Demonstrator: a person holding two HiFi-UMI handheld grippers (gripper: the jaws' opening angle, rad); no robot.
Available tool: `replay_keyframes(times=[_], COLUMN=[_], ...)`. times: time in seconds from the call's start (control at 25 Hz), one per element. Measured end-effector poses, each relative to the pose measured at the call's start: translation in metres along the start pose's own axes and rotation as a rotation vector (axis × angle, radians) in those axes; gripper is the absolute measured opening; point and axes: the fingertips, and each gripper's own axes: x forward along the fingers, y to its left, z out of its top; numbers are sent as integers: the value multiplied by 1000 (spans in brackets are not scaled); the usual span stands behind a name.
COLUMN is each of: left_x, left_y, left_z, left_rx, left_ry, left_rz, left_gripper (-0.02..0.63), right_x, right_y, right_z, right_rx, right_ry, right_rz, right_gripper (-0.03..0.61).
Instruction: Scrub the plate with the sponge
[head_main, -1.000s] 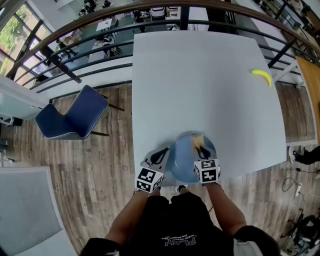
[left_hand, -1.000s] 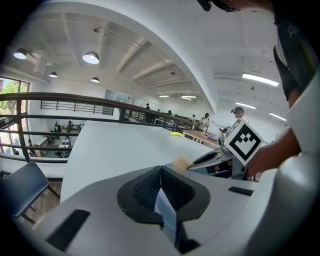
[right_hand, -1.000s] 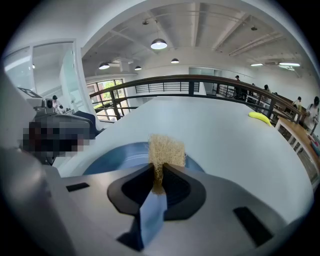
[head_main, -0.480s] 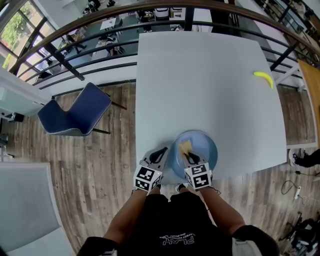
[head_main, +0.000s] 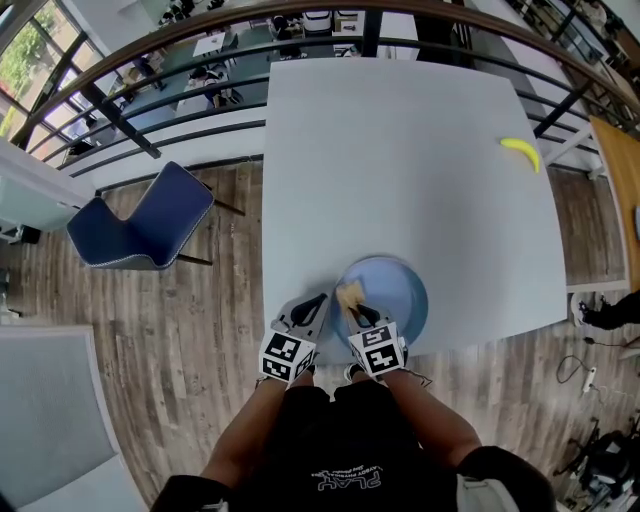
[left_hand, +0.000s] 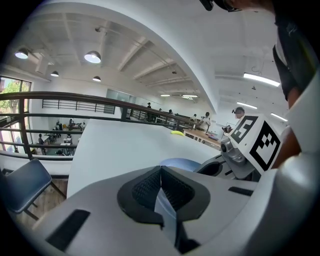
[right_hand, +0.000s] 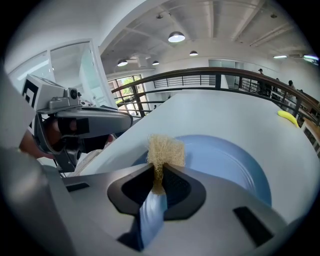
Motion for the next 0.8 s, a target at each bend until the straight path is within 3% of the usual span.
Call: replay_keyframes(times=[0.8], left_x=[17], left_y=[-11], left_z=[1], left_rx=[-37], left_ry=[-10], left_rz=[-40], left_gripper=[12], right_x=[-19], right_y=[-82], right_z=[-27], right_rx=[79], right_ry=[53], right_rz=[-192], right_gripper=[57])
